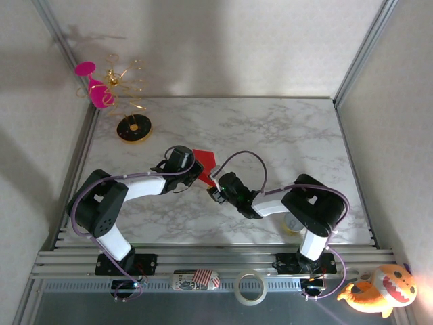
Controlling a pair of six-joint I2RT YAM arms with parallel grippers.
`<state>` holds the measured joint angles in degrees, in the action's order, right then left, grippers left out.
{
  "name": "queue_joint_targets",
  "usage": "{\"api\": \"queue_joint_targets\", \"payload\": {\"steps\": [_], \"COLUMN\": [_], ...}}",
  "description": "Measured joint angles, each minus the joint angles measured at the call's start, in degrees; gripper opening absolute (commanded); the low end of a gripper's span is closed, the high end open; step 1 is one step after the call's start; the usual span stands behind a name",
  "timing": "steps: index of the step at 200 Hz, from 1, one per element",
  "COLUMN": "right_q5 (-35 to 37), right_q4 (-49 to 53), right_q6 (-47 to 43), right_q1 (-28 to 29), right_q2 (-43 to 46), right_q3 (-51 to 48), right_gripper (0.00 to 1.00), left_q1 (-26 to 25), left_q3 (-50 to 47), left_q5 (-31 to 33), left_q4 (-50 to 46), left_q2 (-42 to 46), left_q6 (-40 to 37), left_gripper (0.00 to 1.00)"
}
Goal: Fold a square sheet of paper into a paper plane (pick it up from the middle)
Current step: Fourth fold the wing at the center of the table.
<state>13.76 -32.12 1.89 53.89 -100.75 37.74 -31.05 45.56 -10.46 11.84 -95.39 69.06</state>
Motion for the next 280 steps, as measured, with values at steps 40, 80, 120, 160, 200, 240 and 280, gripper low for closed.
{"api": "queue_joint_targets", "payload": {"steps": [40, 80, 120, 160, 200, 240, 280], "right_q5": [1.99, 3.21, 4.26, 4.66, 4.09, 2.58, 0.96], "right_q4": [-1.11, -2.01, -2.78, -3.65, -5.22, -6.21, -6.47], "right_q6": [-1.18, -3.19, -5.35, -6.86, -7.78, -8.63, -8.79], "right_q1": [0.04, 0.15, 0.15, 0.15, 0.15, 0.09, -0.26], "right_q2": [-2.47, -4.07, -4.85, -5.01, -5.01, -4.98, -4.90], "right_q3": [2.78, 3.61, 3.69, 3.45, 2.34, 1.44, 1.18], "right_gripper": [0.41, 0.31, 0.16, 0.13, 0.12, 0.12, 0.12], "left_q1": [0.00, 0.00, 0.94, 7.63, 11.37, 10.49, 8.20], "left_q3": [0.00, 0.00, 0.00, -1.09, -3.98, -4.59, -4.28], "left_q5": [-0.24, -1.27, -3.69, -8.17, -10.08, -13.88, -16.17], "left_q4": [0.13, 0.35, 0.76, 2.08, 2.54, 3.37, 3.10], "left_q2": [-0.02, -0.11, -0.11, 1.73, 5.35, 2.58, -2.75], "left_q6": [0.42, 0.87, 1.07, -1.14, -4.52, -6.99, -9.33], "left_gripper": [0.10, 0.12, 0.21, 0.30, 0.22, 0.19, 0.18]}}
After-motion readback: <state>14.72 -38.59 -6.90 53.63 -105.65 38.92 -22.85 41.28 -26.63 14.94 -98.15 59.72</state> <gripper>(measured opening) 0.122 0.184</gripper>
